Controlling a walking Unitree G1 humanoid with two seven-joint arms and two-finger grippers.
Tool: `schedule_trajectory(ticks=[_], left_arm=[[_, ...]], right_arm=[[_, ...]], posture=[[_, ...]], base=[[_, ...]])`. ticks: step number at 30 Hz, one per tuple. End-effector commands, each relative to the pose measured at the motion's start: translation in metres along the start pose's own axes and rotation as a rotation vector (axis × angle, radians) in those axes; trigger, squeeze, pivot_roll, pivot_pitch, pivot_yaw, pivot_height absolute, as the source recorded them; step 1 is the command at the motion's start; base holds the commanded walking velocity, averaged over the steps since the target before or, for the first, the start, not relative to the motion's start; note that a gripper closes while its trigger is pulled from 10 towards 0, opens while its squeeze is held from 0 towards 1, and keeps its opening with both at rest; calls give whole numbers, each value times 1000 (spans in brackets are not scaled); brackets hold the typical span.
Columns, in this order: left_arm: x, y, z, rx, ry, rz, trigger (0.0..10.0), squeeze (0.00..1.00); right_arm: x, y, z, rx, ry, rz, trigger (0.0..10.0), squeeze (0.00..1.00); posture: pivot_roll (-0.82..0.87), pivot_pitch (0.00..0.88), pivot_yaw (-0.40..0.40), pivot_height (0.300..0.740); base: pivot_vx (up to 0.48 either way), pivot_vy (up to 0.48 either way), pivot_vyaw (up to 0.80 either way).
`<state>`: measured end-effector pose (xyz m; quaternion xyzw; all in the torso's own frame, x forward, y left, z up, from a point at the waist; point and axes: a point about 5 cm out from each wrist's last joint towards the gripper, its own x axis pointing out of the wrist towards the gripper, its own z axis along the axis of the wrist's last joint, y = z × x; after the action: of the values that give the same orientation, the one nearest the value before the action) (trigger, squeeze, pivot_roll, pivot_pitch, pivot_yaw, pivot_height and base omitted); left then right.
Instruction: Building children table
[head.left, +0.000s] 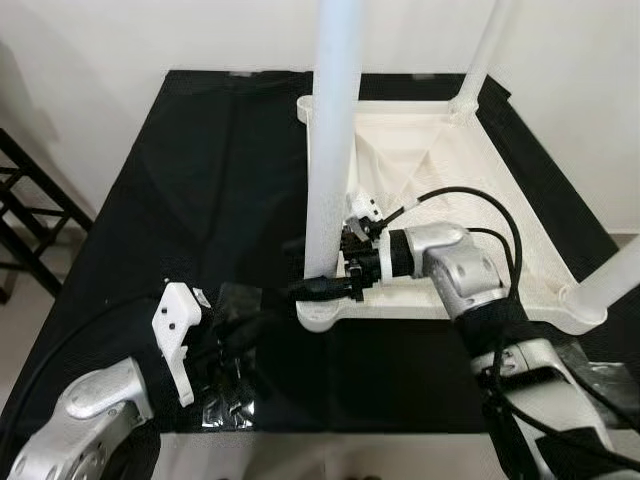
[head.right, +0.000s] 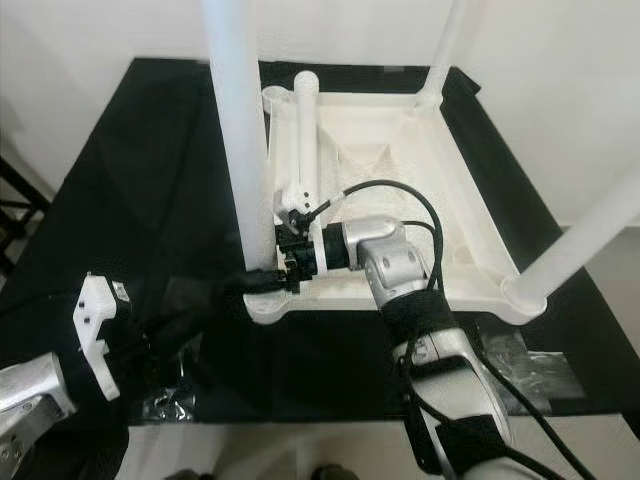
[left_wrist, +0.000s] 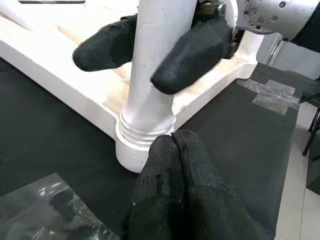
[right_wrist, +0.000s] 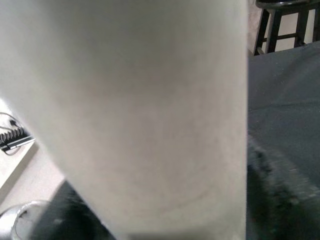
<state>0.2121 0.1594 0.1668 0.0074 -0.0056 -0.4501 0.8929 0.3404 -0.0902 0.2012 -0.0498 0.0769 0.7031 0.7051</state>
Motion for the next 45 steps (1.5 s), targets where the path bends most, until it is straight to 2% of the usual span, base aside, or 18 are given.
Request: schedule_trajectory(ticks=[1,4,9,12,14,17,18,21,22,23,25,29,39,40,41,42,43,45], left_arm=[[0,-2,-4,-11,10,-2,10000,0],[0,-3,-4,-14,10,-4,10000,0],[0,-3,-4,-16,10,-7,10000,0],[0,-4,-4,-17,10,-9,10000,0],[-1,-4,-4,-18,9,-10,10000,0],[-2,-3,-3,-19,9,-11,10000,0],[-3,-3,-3,-18,9,-11,10000,0],[-4,-2,-2,-18,10,-11,10000,0],[-5,-1,-2,-17,10,-10,10000,0],[-5,-1,-2,-17,10,-10,10000,0],[-6,0,-1,-14,10,-6,10000,0],[-4,0,-1,-13,10,-7,10000,0],[-3,-1,0,-10,2,0,10000,0],[-3,-1,0,-10,1,0,10000,0],[-3,-1,0,-10,1,0,10000,0],[-3,-1,0,-10,2,-1,10000,0],[-3,-1,0,-11,3,-2,10000,0],[-2,0,0,-10,3,-2,10000,0]], right_arm=[[5,-1,2,-8,-10,11,0,0],[2,-11,2,-3,-79,-68,0,0],[-10,-11,-1,-30,-104,-108,0,0],[-26,-6,-2,-51,-109,-141,0,0],[-47,5,-4,-75,-102,-203,0,0],[-54,11,-6,-79,-83,-281,0,0],[-50,16,-13,-61,-80,-464,0,0],[-48,19,-17,-46,-80,-600,0,0],[-48,16,-24,-15,-67,-964,0,0],[-48,16,-24,-15,-67,-964,0,0],[-16,40,-46,77,-55,-1138,0,0],[2,49,-55,96,-44,-1117,0,0],[-3,41,-45,75,-28,-1138,0,0],[-3,39,-42,71,-27,-1148,9294,0],[-3,39,-42,71,-27,-1148,9294,0],[0,36,-34,70,-74,-1074,10000,141],[4,33,-27,75,-126,-979,10000,1000],[7,32,-10,42,-220,-815,10000,1000]], posture=[[105,127,-42,740],[102,125,-39,740],[97,125,-37,740],[88,130,-35,740],[80,134,-36,740],[74,138,-41,740],[66,145,-46,740],[66,145,-46,740],[59,155,-44,740],[59,155,-44,740],[47,150,-28,740],[58,151,-46,740],[58,154,-53,740],[60,154,-52,740],[60,154,-52,740],[66,150,-51,740],[69,149,-51,740],[72,146,-49,740]], base=[[0,0,0],[0,0,0],[0,0,0],[0,0,0],[0,0,0],[0,0,0],[0,0,0],[0,0,0],[0,0,0],[0,0,0],[0,0,0],[0,0,0],[0,0,0],[0,0,0],[0,0,0],[0,0,0],[0,0,0],[0,0,0]])
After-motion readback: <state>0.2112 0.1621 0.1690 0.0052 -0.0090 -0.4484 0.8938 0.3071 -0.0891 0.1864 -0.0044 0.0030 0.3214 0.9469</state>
